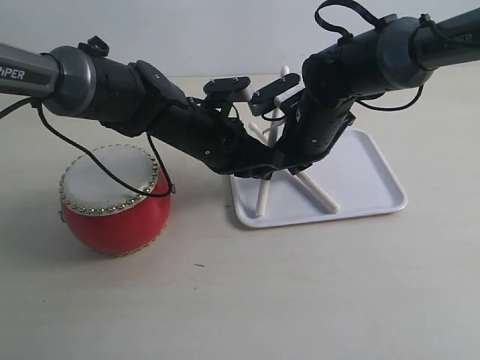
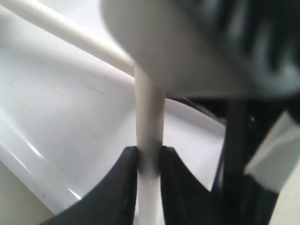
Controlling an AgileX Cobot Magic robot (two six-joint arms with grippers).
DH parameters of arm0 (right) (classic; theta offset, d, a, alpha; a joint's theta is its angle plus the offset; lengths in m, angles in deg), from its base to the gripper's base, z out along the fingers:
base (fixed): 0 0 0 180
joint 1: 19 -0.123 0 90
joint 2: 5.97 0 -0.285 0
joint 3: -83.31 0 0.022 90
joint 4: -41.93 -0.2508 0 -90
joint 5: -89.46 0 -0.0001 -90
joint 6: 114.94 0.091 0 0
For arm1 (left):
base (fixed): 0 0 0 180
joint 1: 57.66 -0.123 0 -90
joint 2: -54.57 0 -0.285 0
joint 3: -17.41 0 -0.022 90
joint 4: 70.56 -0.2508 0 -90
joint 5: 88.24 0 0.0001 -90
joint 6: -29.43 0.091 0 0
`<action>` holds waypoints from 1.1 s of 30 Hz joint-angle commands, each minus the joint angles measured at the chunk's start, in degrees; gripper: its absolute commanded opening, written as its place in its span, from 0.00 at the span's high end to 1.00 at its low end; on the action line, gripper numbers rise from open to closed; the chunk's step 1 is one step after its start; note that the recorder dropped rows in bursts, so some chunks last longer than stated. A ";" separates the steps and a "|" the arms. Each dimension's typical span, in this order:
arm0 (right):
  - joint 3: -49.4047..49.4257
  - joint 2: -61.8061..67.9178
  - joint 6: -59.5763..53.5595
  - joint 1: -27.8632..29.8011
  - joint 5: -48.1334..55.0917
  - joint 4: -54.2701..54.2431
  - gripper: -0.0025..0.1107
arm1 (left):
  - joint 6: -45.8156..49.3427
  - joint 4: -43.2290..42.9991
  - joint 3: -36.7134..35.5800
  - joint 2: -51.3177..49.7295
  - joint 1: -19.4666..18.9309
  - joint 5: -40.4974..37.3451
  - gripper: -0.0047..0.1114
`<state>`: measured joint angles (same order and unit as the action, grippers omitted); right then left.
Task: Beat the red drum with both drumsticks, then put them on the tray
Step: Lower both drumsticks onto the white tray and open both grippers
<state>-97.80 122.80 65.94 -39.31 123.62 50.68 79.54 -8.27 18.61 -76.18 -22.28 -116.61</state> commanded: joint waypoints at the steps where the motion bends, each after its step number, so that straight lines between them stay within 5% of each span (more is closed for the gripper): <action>1: 0.19 -0.09 0.88 0.13 -1.11 -1.02 0.98 | -1.07 0.28 0.35 0.32 0.06 -1.29 0.96; 9: 0.19 -0.09 0.65 0.13 -2.27 -1.31 0.97 | -1.07 0.40 0.35 0.32 0.06 -0.65 0.96; 22: 0.19 -0.09 0.65 0.13 -2.89 -1.31 0.77 | -2.28 0.00 1.99 -6.54 -0.03 -0.14 0.96; 33: 0.19 -0.09 0.02 0.13 -1.49 -1.19 0.75 | -2.56 -0.72 5.94 -7.33 -0.07 -8.12 0.90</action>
<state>-97.08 123.58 66.77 -38.83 124.41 50.29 77.34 -7.14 23.96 -82.57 -22.82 -120.97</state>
